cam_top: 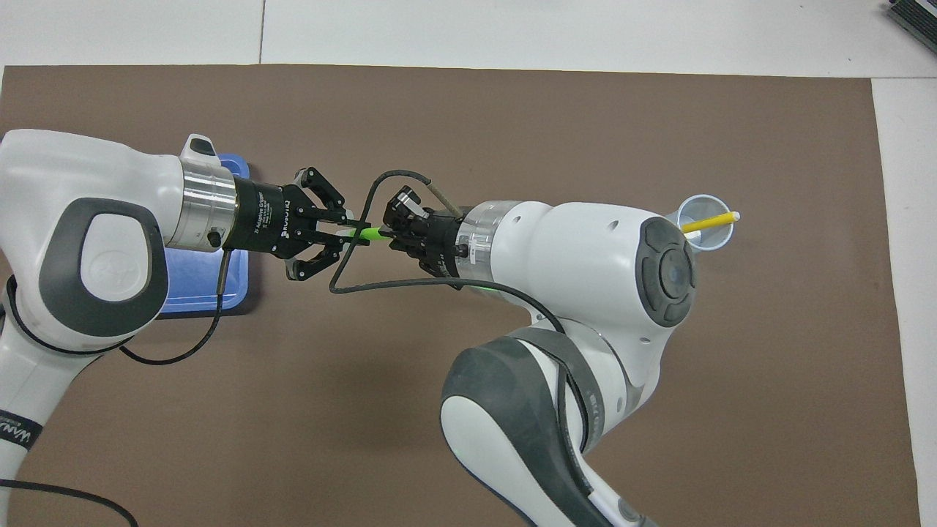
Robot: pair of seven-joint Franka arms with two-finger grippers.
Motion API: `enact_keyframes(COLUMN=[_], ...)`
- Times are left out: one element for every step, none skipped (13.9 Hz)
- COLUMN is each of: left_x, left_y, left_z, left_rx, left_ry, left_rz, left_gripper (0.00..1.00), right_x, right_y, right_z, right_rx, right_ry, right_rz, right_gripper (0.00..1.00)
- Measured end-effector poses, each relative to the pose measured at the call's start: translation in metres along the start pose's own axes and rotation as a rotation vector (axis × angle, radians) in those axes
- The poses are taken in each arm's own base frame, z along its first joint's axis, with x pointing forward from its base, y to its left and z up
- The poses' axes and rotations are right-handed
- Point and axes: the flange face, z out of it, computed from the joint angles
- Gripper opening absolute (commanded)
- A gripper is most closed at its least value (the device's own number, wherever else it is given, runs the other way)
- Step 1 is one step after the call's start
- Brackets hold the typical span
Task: Right arm passes pens to left for tray arrangement
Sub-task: 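Close the left gripper on the green pen and open the right gripper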
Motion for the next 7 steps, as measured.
enact_keyframes(left_x=[0.002, 0.005, 0.011, 0.016, 0.02, 0.024, 0.027], left_y=[0.0, 0.0, 0.0, 0.0, -0.001, -0.001, -0.002], left_z=[-0.002, -0.005, -0.011, -0.016, -0.02, -0.023, -0.024], left_rx=[0.003, 0.005, 0.005, 0.01, 0.018, 0.024, 0.033], left_ry=[-0.001, 0.004, 0.011, 0.02, 0.033, 0.049, 0.068], left_rz=[0.014, 0.032, 0.044, 0.054, 0.062, 0.071, 0.096], left_gripper=[0.0, 0.0, 0.0, 0.0, 0.0, 0.0, 0.0], right_x=[-0.002, -0.002, 0.0, 0.003, 0.006, 0.008, 0.011], right_y=[0.0, 0.0, 0.0, 0.0, -0.001, -0.002, -0.003], right_z=[0.001, 0.001, 0.0, -0.001, -0.003, -0.005, -0.007], right_rx=[0.001, 0.002, 0.002, 0.004, 0.007, 0.01, 0.014], right_ry=[-0.004, -0.005, -0.003, 0.001, 0.004, 0.008, 0.01], right_rz=[0.002, 0.002, 0.005, 0.008, 0.011, 0.013, 0.015], right_gripper=[0.56, 0.96, 1.0, 1.0, 1.0, 1.0, 1.0])
